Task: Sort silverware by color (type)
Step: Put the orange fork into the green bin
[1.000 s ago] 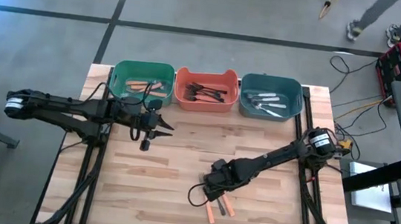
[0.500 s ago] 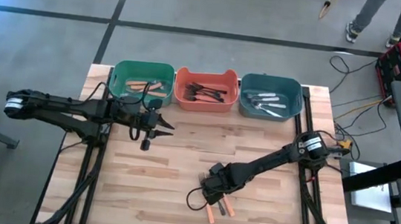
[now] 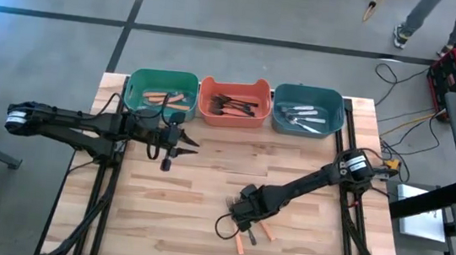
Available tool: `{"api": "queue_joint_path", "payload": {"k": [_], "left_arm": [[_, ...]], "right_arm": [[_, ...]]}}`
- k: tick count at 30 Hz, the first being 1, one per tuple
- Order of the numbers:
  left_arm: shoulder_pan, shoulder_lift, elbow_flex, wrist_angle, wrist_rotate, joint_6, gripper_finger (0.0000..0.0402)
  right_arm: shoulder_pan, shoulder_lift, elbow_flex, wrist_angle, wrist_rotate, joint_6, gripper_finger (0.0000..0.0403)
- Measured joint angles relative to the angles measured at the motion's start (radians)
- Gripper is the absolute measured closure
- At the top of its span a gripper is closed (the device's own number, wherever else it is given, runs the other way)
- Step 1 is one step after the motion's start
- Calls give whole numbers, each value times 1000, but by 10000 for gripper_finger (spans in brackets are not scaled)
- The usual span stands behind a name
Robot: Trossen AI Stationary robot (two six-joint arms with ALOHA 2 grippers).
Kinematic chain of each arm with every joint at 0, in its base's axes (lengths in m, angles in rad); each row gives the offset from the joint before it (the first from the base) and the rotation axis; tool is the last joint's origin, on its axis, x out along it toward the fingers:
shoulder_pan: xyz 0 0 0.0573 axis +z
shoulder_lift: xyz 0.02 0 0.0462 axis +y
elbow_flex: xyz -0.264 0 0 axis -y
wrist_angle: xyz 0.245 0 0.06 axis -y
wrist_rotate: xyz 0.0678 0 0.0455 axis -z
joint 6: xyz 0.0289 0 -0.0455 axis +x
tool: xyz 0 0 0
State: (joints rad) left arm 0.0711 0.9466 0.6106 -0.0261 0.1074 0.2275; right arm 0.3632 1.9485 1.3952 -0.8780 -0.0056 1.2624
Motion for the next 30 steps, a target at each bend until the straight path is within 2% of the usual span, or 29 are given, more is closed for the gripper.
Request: {"api": "queue_joint_path", "payload": {"k": [2,7,12,15,17,22,25,30], "left_arm": [[3,0,0,27,29,0,324],[21,-4,0,122,199,1,324],[38,-6,-3,163,207,-4,324],[43,-10,-15,206,208,-30,324],[44,-16,-35,253,209,-58,324],[44,-20,-121,434,219,-123,324],[43,-11,-176,573,219,-177,324],[43,14,-244,783,213,-250,324]], "right_arm": [[-12,-19,-5,-24,29,-38,379],[-48,-125,-5,-12,127,-170,379],[-107,-247,-15,18,331,-357,381],[-133,-326,-37,114,461,-526,381],[-154,-368,-71,233,503,-652,381],[-225,-450,-189,650,486,-984,381],[-272,-458,-257,903,377,-1126,381],[-329,-441,-370,1291,203,-1259,381]]}}
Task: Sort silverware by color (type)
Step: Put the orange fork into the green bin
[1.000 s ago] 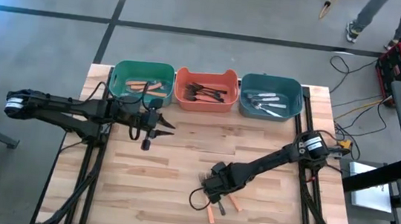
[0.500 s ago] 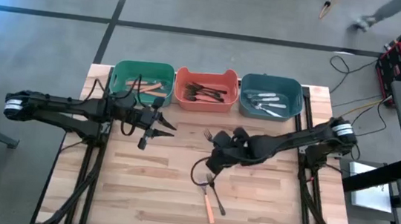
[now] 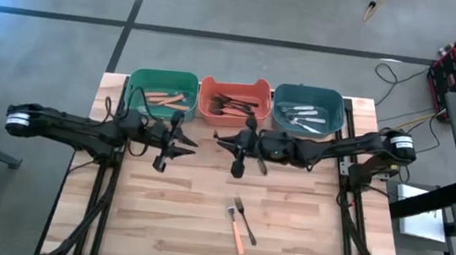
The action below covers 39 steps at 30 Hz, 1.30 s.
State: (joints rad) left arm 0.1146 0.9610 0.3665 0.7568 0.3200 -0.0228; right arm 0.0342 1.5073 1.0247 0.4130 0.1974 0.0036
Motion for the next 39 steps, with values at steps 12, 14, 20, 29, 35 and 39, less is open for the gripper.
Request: {"api": "queue_joint_path", "payload": {"k": [12,14,20,29,35,39], "left_arm": [[0,143,34,125,-233,4,282],[0,172,50,124,-256,5,259],[2,249,81,129,-391,12,184],[2,351,132,178,-499,31,173],[1,399,180,190,-534,68,227],[1,411,184,186,-583,67,283]], "right_arm": [[-25,86,-36,249,-33,-81,377],[-25,101,-16,241,12,-88,376],[-27,128,39,115,179,-129,376],[-29,159,71,94,286,-179,375],[-30,165,74,92,338,-201,375],[-33,165,74,87,355,-207,375]]}}
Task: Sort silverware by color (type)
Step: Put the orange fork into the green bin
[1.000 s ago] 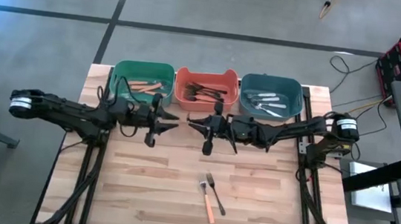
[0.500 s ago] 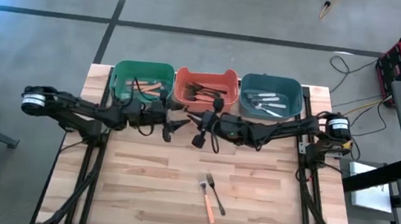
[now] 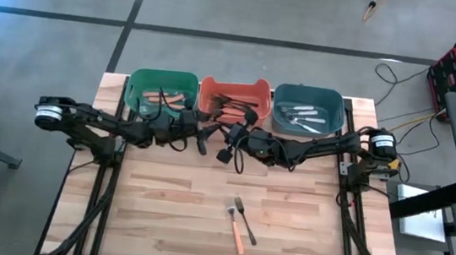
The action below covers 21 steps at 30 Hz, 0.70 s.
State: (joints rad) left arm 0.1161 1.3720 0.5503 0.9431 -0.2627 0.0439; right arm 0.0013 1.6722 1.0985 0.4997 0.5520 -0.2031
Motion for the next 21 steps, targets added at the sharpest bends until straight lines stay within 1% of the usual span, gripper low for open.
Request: {"api": "queue_joint_path", "payload": {"k": [5,7,10,12,16,21], "left_arm": [[0,-3,-1,-1,-29,-11,373],[-1,-2,-1,-1,-29,-17,392],[-1,-2,-1,-1,-35,-32,396],[-1,-2,-1,-2,-35,-35,400],[-1,-5,-1,0,-43,-37,401],[3,-29,-1,-22,-46,-36,401]], "right_arm": [[0,0,0,7,3,-8,374],[0,0,0,8,-2,-11,374],[0,0,0,8,0,-11,370],[0,0,0,7,-1,-7,360],[-1,0,0,6,2,27,319],[-2,-2,0,3,19,28,271]]}}
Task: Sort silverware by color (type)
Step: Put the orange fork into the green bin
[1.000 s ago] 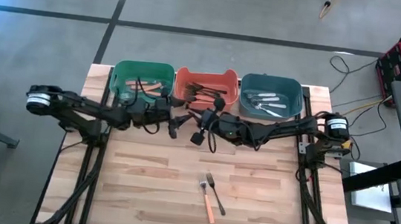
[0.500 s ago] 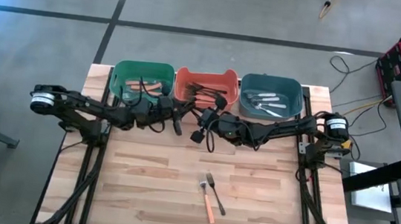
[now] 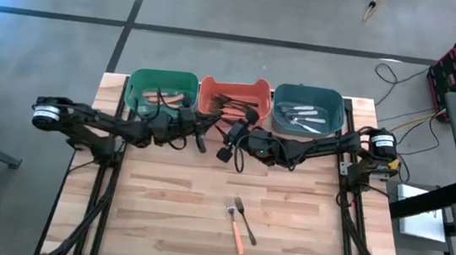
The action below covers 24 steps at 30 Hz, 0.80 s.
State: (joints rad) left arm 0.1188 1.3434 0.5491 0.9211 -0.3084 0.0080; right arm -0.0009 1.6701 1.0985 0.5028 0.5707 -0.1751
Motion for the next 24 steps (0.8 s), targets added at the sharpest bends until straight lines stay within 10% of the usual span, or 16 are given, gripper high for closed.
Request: {"api": "queue_joint_path", "payload": {"k": [24], "left_arm": [[246,-496,-2,-606,-407,120,401]], "right_arm": [[-2,-7,0,-6,36,-8,241]]}}
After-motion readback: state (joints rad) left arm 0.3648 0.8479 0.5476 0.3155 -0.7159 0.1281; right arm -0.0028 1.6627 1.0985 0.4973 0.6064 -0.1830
